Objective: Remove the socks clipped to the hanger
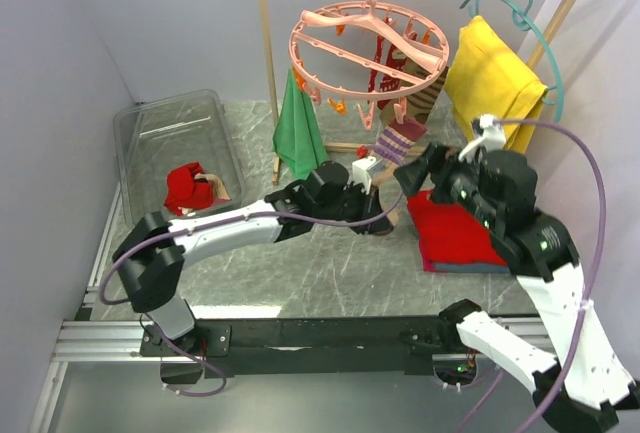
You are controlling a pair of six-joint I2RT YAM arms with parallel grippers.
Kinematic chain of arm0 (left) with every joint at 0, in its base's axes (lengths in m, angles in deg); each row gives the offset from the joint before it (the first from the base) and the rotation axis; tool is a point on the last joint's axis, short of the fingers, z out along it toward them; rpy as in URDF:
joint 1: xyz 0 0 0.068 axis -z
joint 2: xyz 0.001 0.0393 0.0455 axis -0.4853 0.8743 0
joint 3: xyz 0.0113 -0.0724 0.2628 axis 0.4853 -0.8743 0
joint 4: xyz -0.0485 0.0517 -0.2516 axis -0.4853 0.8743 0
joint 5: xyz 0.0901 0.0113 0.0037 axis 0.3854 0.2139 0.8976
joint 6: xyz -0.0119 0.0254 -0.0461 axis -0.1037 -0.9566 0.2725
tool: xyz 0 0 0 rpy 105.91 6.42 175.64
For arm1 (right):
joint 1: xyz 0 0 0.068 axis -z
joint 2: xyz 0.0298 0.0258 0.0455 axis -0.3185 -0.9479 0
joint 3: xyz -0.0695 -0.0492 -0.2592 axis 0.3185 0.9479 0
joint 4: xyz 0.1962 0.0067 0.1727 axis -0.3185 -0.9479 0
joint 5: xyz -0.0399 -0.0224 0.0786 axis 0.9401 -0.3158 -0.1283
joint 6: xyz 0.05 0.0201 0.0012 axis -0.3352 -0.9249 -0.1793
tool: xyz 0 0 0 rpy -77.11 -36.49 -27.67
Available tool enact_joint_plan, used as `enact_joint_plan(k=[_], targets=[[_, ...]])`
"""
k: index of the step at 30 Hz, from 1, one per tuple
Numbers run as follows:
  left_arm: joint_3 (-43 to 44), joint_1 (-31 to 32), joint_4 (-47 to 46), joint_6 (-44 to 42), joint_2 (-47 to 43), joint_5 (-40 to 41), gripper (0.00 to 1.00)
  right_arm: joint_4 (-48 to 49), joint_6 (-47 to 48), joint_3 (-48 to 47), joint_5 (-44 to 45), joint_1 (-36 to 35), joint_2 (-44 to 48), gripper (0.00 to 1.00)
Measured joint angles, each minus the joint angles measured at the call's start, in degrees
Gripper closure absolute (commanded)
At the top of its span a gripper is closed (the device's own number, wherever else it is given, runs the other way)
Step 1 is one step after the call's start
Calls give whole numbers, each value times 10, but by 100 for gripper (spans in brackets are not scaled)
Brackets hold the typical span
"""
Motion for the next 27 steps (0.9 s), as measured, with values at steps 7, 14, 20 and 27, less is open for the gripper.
enact_joint_plan(k=[7,14,20,27], targets=[[-52,9,17,23,-78,-36,93,7,-40,95,16,-11,61,0],[-72,11,66,36,-143,-43,88,74,-95,145,-33,-20,108,0],[-83,16,120,33,-223,-14,85,126,-96,162,-87,-20,136,0],[-81,1,116,34,-310,43,90,185,-108,210,-196,-5,184,0]])
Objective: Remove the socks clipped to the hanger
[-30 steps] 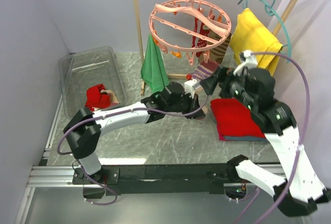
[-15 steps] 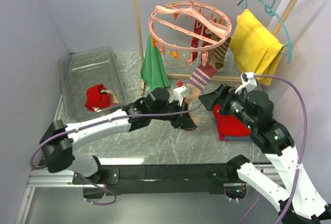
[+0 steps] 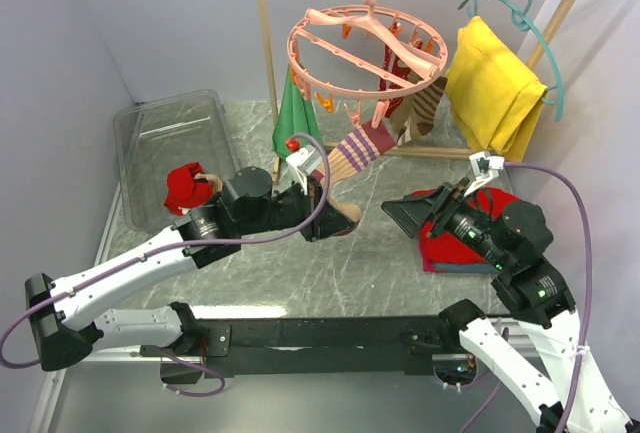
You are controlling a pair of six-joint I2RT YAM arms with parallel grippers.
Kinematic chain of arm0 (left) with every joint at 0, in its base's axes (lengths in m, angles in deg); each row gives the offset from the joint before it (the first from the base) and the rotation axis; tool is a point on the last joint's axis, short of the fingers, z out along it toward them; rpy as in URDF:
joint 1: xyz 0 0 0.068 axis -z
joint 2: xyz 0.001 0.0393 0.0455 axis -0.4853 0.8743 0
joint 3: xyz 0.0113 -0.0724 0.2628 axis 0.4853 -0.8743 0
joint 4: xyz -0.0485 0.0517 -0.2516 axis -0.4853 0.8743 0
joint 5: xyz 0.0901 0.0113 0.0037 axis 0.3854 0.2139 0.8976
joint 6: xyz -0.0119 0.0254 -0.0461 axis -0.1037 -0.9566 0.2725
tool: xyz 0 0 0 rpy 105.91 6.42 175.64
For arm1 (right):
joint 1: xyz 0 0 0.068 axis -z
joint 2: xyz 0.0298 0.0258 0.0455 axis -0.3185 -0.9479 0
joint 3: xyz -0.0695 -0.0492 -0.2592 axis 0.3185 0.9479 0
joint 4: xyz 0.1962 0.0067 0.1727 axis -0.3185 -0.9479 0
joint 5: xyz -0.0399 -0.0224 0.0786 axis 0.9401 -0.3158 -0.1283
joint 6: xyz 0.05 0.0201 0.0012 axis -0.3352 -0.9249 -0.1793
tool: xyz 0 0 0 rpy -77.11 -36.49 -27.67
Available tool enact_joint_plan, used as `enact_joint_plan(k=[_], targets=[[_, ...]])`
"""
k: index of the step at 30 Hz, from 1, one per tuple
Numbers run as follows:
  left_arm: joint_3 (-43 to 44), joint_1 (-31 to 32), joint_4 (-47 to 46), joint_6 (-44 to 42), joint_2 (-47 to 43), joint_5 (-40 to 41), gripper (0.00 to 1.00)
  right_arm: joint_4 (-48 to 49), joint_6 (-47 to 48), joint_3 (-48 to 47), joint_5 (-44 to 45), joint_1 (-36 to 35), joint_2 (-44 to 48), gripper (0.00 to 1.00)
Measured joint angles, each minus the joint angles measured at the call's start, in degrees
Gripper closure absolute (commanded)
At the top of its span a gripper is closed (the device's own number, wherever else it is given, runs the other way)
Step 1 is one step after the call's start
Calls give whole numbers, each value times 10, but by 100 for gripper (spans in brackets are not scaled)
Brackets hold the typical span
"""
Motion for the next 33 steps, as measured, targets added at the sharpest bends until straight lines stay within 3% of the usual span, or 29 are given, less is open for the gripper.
enact_joint_plan(k=[7,12,20,25,33], targets=[[-2,0,28,1,-9,31,88,51,-21,-4,18,0,28,0],[-2,0,52,5,-47,43,87,129,-60,61,77,0,42,0],[-2,0,53,16,-86,53,87,269,-62,128,109,9,-66,0],[-9,0,55,26,-86,59,87,318,-3,106,103,9,-134,0],[-22,0,51,43,-87,58,87,349,83,-41,61,11,-240,0]])
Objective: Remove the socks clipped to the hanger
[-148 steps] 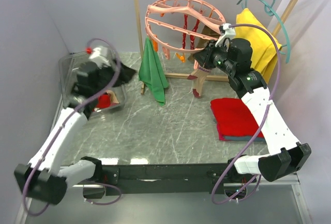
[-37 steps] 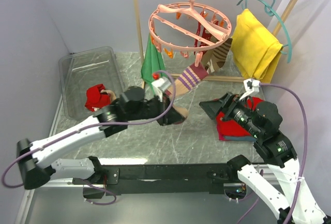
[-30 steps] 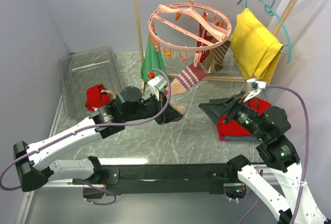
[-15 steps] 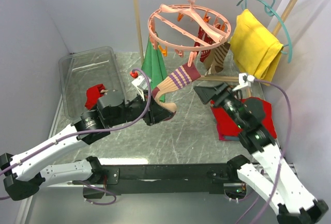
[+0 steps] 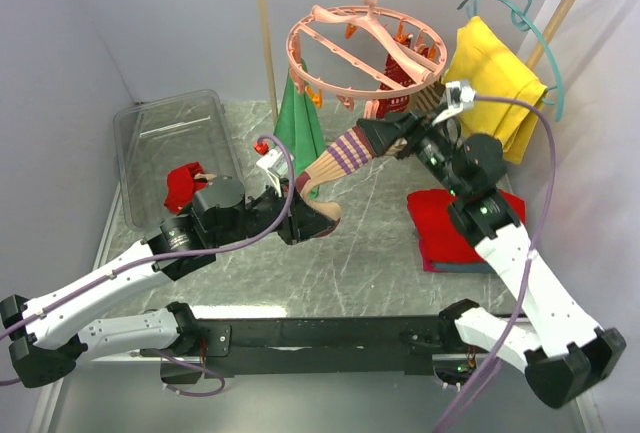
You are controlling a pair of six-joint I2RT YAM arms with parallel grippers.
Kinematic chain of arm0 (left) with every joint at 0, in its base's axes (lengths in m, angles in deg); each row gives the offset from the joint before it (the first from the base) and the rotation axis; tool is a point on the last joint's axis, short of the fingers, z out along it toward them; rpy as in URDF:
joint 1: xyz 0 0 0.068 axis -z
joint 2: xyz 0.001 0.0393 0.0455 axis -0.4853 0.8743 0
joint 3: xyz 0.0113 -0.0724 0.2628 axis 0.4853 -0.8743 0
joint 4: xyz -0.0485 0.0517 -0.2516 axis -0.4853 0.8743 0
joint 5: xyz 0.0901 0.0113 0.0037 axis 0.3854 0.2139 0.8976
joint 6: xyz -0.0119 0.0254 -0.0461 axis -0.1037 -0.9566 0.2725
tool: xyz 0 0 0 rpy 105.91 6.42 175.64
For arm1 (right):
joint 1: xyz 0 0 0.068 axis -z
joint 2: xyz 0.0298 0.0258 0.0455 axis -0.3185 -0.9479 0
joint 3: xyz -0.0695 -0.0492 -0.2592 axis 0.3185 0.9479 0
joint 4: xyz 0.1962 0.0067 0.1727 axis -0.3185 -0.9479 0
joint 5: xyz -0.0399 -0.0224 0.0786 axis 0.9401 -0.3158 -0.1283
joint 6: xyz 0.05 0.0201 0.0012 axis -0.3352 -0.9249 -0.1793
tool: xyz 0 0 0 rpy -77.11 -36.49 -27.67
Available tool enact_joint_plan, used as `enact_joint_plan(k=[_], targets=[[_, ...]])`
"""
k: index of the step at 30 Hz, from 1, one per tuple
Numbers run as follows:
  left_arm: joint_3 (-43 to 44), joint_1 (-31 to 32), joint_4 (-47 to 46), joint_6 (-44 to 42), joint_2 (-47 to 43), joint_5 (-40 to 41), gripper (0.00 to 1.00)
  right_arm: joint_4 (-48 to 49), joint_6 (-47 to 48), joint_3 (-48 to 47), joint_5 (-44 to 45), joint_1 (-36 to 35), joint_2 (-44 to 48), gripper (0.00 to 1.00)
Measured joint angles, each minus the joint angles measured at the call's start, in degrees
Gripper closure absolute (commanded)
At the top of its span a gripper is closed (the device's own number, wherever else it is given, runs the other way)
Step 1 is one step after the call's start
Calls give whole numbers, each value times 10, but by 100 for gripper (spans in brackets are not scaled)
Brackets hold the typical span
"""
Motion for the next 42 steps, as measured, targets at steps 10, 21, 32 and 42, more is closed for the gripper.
enact_joint_plan(k=[10,21,32,42], targets=[[-11,0,-5,2,0,-1,86,-53,46,-87,-10,1,-92,2],[-26,0,-13,13,0,-6,86,-96,63,-132,-19,2,-125,36],[-52,0,-17,12,-1,-3,86,-145,60,-171,-25,2,-139,79],[-136,0,-23,16,0,6,87,-179,52,-202,-22,3,-157,100]])
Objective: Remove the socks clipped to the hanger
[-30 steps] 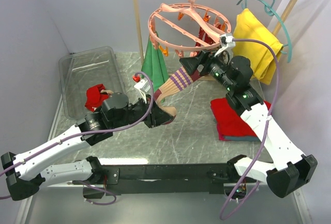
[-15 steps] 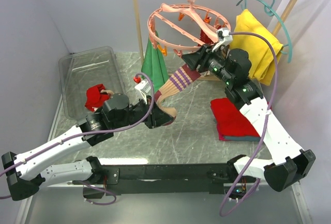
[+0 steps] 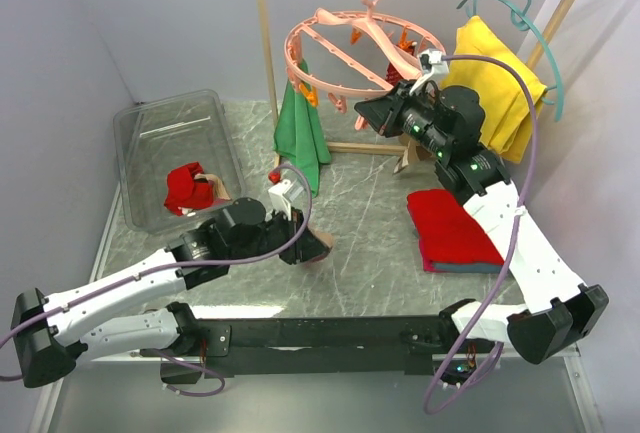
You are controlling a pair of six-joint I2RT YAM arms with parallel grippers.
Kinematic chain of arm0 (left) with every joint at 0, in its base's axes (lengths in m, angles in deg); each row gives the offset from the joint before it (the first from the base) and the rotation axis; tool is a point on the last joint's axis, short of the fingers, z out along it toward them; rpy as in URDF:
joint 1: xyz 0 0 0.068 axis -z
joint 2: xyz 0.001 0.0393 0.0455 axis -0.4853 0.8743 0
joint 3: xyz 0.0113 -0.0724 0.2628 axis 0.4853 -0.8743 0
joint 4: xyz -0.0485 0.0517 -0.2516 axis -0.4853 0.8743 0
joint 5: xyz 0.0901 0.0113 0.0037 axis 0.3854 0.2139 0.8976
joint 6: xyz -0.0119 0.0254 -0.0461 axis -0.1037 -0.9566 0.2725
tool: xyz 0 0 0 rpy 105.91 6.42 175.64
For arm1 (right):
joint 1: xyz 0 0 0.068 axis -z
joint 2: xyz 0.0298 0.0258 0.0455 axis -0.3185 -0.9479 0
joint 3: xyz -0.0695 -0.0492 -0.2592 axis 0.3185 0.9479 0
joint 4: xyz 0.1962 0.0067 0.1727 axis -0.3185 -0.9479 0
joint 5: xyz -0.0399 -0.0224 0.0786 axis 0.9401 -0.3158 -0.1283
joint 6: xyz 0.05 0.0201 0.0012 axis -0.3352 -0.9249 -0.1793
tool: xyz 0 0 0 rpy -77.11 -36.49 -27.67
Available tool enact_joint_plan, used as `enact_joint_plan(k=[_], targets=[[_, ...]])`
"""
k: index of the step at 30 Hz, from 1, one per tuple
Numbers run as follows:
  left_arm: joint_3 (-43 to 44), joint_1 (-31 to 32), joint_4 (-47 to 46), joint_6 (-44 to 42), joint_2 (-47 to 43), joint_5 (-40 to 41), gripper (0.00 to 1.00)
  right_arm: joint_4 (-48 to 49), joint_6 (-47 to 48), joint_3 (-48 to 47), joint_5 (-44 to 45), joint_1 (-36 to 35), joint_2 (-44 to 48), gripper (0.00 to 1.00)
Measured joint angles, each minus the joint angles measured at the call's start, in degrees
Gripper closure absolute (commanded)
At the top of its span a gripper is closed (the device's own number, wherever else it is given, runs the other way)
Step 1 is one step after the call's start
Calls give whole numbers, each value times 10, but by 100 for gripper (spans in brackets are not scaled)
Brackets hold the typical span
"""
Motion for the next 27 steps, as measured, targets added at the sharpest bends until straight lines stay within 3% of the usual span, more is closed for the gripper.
enact_joint_plan(k=[5,8,13,21,27], targets=[[-53,0,-9,12,4,4,91,-16,0,-7,3,0,-7,100],[-78,0,-4,16,14,20,99,-19,-3,-7,4,0,-6,100],[-78,-14,35,16,27,79,99,-20,-10,-5,4,0,-5,100],[-26,-199,91,-1,-7,70,99,-16,-15,10,13,2,7,100],[179,-318,159,-60,33,63,99,-11,-16,18,14,2,11,100]])
